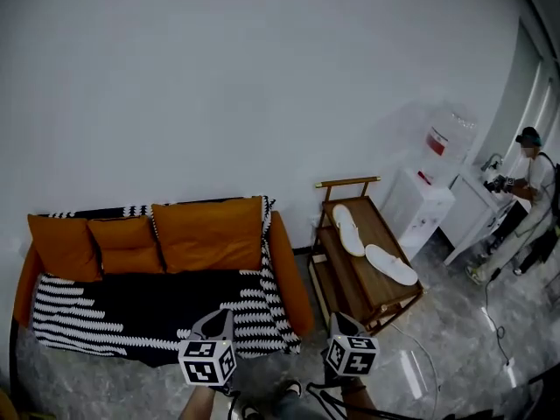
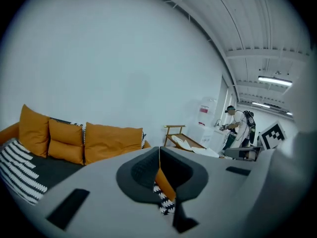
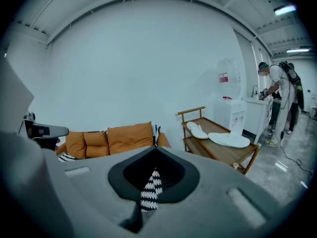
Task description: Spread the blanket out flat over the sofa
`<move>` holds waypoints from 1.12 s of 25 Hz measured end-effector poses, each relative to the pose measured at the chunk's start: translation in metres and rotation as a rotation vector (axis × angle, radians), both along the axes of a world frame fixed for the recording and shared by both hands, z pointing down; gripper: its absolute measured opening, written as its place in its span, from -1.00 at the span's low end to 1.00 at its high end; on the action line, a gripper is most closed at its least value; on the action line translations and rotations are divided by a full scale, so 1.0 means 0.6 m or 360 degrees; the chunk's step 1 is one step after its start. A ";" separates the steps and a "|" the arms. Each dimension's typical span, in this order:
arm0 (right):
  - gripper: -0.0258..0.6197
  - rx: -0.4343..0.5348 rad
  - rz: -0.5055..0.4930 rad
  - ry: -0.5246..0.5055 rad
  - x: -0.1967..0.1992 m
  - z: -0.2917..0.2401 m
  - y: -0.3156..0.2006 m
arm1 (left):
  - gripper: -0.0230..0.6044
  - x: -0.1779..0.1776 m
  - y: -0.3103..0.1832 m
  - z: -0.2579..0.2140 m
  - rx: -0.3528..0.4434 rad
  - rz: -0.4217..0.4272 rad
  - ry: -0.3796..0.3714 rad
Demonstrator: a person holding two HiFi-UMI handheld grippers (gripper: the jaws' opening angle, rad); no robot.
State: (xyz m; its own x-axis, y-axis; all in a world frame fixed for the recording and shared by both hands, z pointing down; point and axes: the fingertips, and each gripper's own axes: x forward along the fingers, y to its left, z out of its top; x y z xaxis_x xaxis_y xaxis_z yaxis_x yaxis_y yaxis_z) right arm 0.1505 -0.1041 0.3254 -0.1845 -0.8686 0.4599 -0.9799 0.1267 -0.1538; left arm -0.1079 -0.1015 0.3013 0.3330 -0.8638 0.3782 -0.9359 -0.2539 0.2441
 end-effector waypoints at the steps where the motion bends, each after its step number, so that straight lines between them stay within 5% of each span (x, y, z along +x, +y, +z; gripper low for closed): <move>1: -0.91 0.0016 -0.0011 -0.0004 -0.001 -0.009 0.002 | -0.90 -0.004 0.004 -0.008 0.0012 -0.0015 -0.0006; 14: -0.91 0.0084 -0.0227 -0.0030 0.002 -0.058 -0.012 | -0.92 0.008 0.020 -0.051 0.0038 -0.0279 -0.0028; 28: -0.91 0.0144 -0.0314 0.0066 0.033 -0.083 -0.043 | -0.91 0.047 0.008 -0.053 0.0038 -0.0342 -0.0058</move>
